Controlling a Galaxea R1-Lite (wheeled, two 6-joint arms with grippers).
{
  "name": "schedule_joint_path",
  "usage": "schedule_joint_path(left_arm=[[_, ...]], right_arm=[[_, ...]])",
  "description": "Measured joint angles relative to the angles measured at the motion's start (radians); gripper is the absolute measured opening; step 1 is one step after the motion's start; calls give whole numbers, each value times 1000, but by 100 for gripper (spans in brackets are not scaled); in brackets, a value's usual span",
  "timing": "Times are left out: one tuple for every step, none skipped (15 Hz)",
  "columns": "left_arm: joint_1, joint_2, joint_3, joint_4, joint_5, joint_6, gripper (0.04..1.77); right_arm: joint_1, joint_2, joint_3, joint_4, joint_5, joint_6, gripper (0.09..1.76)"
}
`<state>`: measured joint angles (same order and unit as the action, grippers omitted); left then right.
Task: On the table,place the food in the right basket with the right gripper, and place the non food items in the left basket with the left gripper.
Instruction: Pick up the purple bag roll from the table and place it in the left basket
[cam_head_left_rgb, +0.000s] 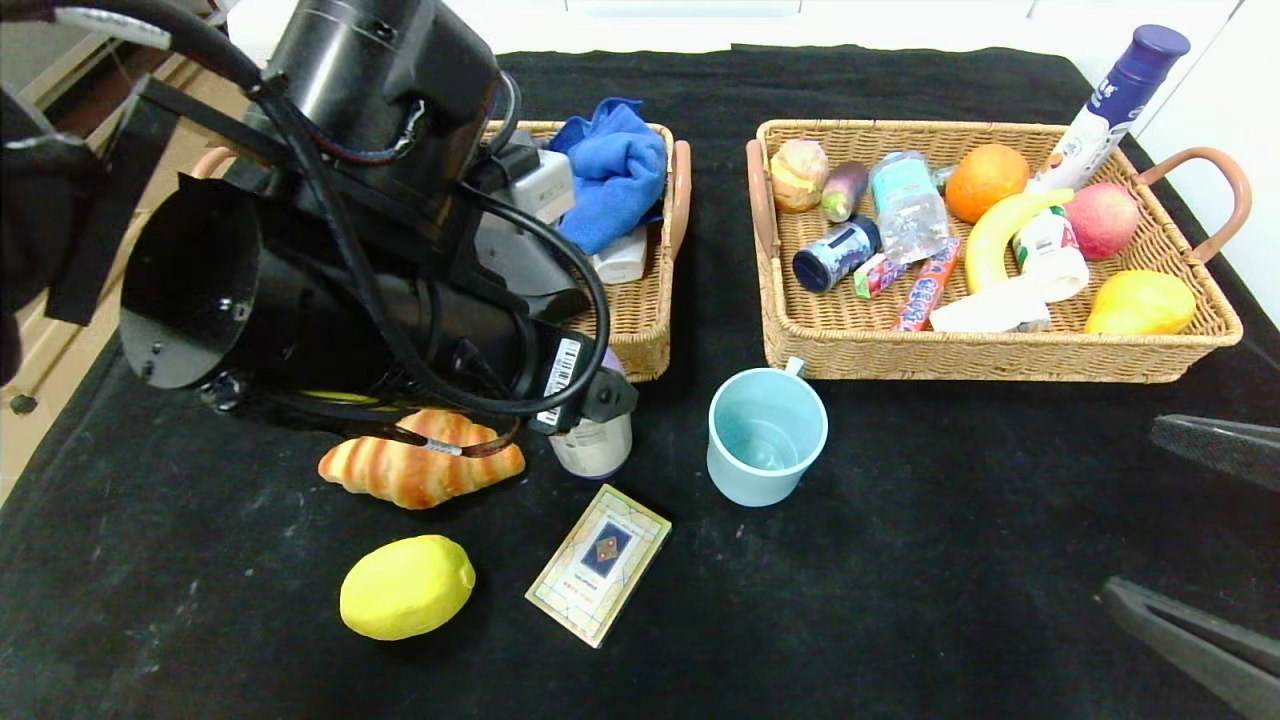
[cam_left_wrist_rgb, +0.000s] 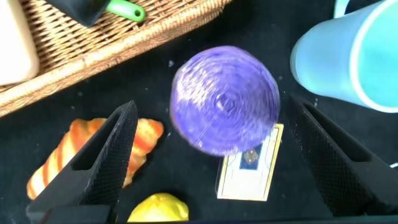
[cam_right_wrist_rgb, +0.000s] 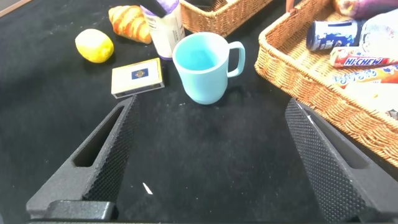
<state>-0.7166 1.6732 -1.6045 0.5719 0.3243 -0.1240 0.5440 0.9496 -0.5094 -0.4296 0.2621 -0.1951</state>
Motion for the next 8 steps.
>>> schedule_joint_path(left_arm=[[-2, 8, -1, 1, 0, -3, 172], [-2, 14, -1, 1, 0, -16, 172], [-3, 20, -2, 0, -1, -31, 172], [-3, 26, -3, 0, -4, -35, 172], [-3, 33, -4, -1, -4, -37, 172], [-4, 41, -4, -1, -4, -41, 172], [-5, 50, -4, -1, -2, -43, 172], [-5, 57, -5, -1, 1, -44, 172]], right_arm=[[0, 3, -1, 0, 0, 0, 171], [0, 4, -1, 0, 0, 0, 171], [0, 5, -1, 0, 0, 0, 171], [0, 6, -1, 0, 0, 0, 171], [0, 7, 0, 0, 0, 0, 171], [0, 8, 1, 0, 0, 0, 171], [0, 8, 1, 0, 1, 0, 171], [0, 6, 2, 0, 3, 0, 171]])
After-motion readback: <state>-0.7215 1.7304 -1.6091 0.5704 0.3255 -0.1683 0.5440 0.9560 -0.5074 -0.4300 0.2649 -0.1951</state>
